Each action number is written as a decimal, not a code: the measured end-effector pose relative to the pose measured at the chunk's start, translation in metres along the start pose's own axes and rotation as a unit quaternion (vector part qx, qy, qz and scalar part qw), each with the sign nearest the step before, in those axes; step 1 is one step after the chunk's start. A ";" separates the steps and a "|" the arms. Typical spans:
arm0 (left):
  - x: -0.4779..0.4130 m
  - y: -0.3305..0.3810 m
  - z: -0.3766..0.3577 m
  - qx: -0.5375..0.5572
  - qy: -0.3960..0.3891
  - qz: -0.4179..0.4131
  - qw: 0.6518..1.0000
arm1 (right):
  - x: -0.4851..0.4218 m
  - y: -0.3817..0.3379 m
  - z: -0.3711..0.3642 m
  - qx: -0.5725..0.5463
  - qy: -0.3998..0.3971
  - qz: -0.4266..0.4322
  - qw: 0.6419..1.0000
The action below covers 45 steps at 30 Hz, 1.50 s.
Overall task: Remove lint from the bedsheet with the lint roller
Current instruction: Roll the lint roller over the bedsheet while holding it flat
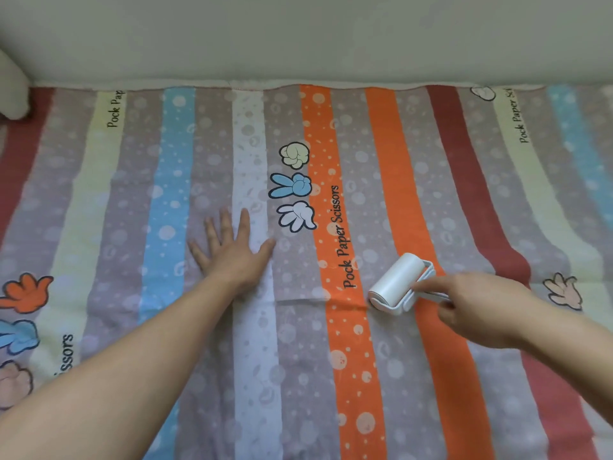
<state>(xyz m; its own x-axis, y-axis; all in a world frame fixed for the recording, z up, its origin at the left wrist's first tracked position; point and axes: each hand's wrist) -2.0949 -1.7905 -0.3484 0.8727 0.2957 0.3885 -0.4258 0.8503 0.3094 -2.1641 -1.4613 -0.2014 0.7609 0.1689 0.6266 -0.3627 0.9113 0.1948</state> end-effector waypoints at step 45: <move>-0.013 -0.054 0.021 -0.045 0.014 -0.096 0.994 | -0.009 -0.073 0.009 -0.014 0.026 0.010 1.000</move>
<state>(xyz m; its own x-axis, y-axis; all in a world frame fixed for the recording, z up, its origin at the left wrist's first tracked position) -2.0886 -1.8496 -0.3518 0.9428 0.1341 0.3051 -0.2279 0.9274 0.2965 -2.1498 -1.5328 -0.2144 0.7810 0.2063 0.5895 -0.3641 0.9173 0.1613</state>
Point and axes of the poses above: each hand's wrist, its own x-axis away from the middle knuckle, its own z-axis out of the back of the hand, y = z × x, and after that the axes turned 14 degrees about -z, right-handed
